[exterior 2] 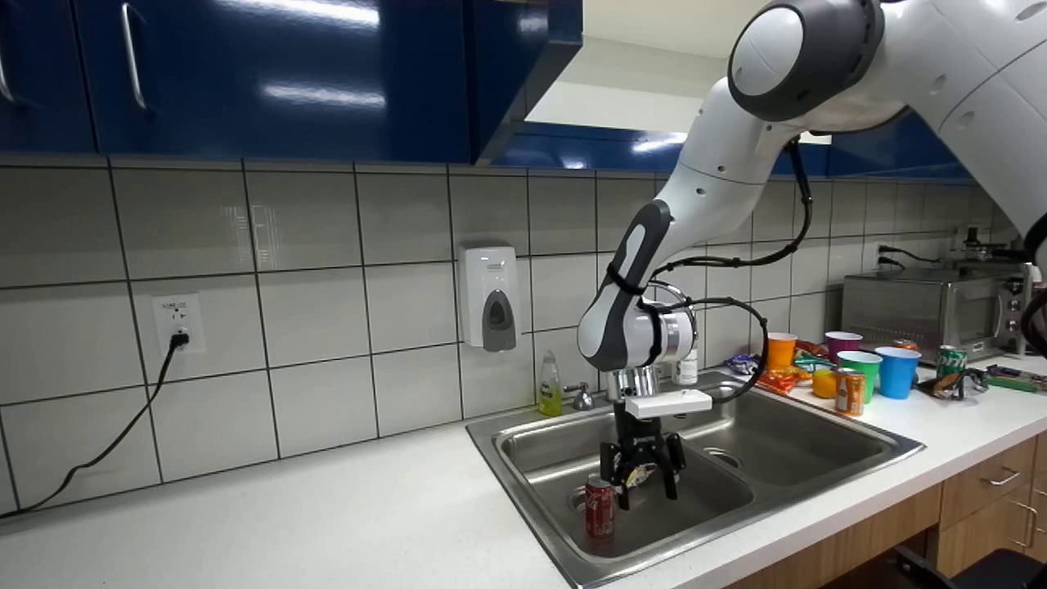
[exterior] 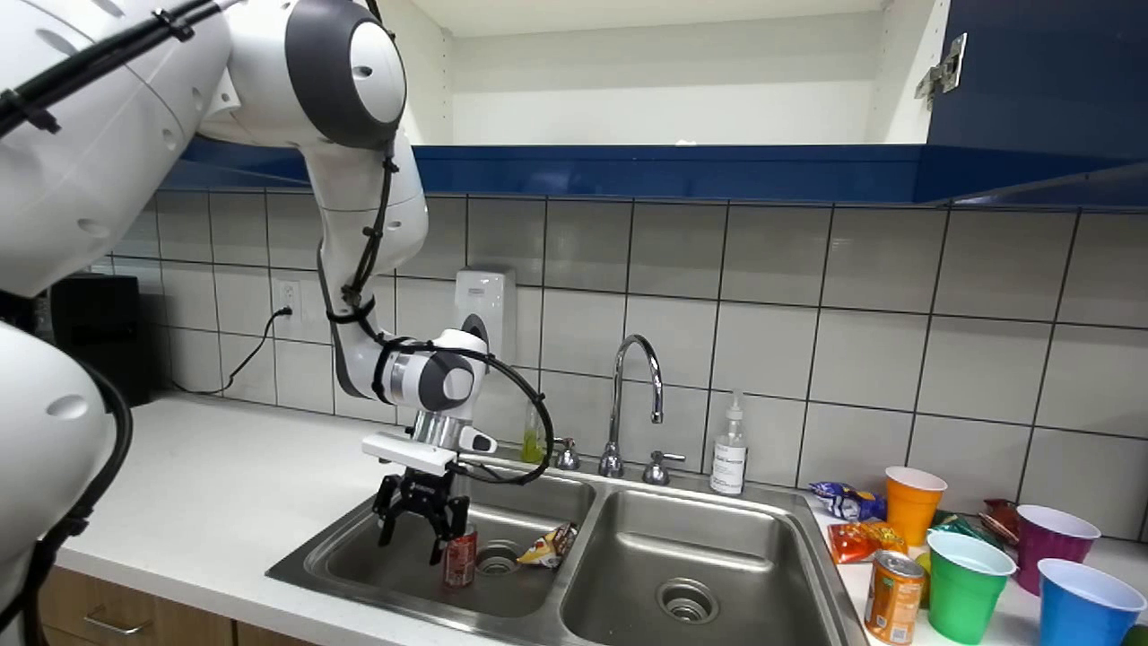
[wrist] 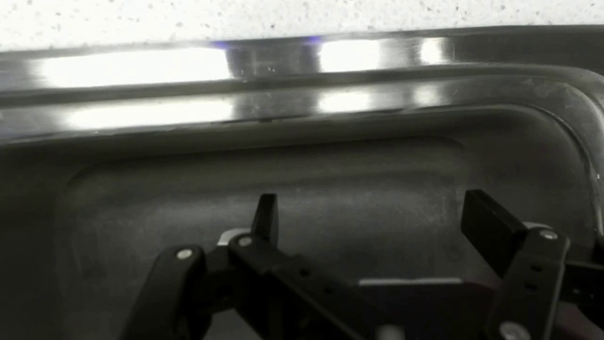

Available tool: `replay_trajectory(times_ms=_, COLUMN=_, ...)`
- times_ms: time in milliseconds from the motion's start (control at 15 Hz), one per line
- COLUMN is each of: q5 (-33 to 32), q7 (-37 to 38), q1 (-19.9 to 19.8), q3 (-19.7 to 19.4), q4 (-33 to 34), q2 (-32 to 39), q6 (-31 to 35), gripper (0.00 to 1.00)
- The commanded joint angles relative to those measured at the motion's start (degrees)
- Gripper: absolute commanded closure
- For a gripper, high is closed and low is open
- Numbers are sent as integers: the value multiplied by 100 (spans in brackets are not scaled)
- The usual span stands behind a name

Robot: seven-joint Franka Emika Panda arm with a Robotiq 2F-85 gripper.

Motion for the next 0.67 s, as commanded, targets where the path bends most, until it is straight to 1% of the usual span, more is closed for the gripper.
replay_trajectory(times_ms=0, q5=-74, q7=146, q1=19, q3=54, q4=116, q2=92, q6=65, gripper=0)
replay_trajectory(times_ms=600, q5=-104, q7=269, q1=97, q3=19, q4=258, q2=344, q6=367, gripper=0)
